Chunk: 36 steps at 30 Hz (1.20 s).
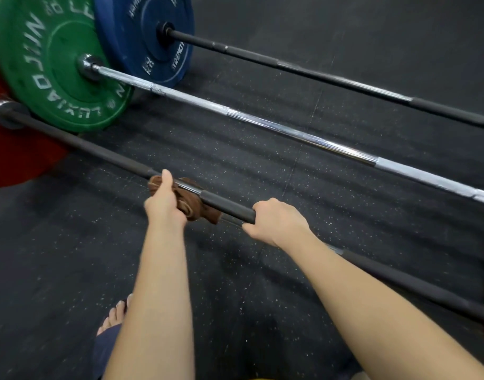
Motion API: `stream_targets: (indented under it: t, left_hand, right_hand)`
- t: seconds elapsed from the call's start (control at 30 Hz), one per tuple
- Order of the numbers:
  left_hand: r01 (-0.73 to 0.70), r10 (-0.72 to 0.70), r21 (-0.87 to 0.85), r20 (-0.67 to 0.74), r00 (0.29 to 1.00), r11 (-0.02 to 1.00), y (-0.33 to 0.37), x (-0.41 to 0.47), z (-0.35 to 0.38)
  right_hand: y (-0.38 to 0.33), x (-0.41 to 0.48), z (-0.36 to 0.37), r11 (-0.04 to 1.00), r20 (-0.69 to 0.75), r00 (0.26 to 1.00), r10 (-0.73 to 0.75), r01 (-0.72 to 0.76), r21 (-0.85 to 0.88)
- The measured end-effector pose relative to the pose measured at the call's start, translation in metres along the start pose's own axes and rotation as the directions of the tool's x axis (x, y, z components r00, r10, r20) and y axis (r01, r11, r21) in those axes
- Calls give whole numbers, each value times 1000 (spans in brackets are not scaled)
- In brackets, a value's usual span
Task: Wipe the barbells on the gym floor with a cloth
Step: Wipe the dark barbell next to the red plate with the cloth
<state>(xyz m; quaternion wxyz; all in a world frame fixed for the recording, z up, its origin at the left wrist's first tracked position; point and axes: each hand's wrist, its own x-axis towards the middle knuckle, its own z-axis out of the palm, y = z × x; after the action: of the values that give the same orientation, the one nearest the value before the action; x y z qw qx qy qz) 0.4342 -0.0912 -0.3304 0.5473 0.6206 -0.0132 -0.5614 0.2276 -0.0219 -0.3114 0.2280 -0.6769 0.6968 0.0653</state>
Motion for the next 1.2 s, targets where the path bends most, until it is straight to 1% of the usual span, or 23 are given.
stream_targets:
  t: [0.07,0.13,0.2,0.27,0.37,0.5,0.6,0.67,0.7,0.73,0.8,0.87,0.93,1.07,1.2]
  left_hand:
    - [-22,22,-13,-25,999,1000,6,8,-2]
    - [-42,41,-12,-20,999,999,-4,-2,-2]
    - [-29,31,-35,42,999,999,-25,-20,1]
    - [-21,24,-39,71,997,999,-53,-43,7]
    - [12,-14,30,56,998,999,-84,-74,16]
    - [38,-40,33,63,997,999,-84,-75,15]
    - [62,-59,-42,71,996,997,-71,-62,11]
    - [57,-42,-190,81,996,980,-51,-37,6]
    - [75,-55,-230,91,994,970,-42,-21,2]
    - [80,-55,-248,108,993,965,-32,-5,-2]
    - [47,-18,-266,108,994,963,-16,2,-4]
    - [19,-7,-212,55,998,977,-18,-8,-1]
    - [13,-4,-170,53,999,985,-38,-31,5]
    - [101,-90,-115,99,991,988,-82,-69,12]
    - [132,-112,-98,183,977,986,-75,-62,7]
  right_hand:
    - [0,2,0,1000,10,1000,-3,3,2]
    - [0,3,-1,1000,19,1000,-1,1,3]
    - [0,3,-2,1000,22,1000,-3,3,-9]
    - [-1,2,-3,1000,20,1000,0,0,-9]
    - [-3,0,-3,1000,13,1000,8,-8,2]
    - [-4,-3,-3,1000,-3,1000,26,-26,-3]
    - [-3,-4,-2,999,-17,999,36,-36,-1]
    - [-2,-3,-1,999,-12,999,41,-41,1]
    - [-2,-3,-1,999,-8,999,39,-39,0]
    - [-1,-2,-1,999,-2,999,35,-35,1]
    - [-1,0,-2,1000,12,1000,27,-27,6]
    - [-1,2,-3,1000,24,1000,20,-21,15]
    - [0,2,-4,1000,23,1000,15,-15,17]
    - [-2,1,-4,1000,-11,1000,3,-2,22]
    - [-3,-4,-4,1000,-40,999,9,-8,15]
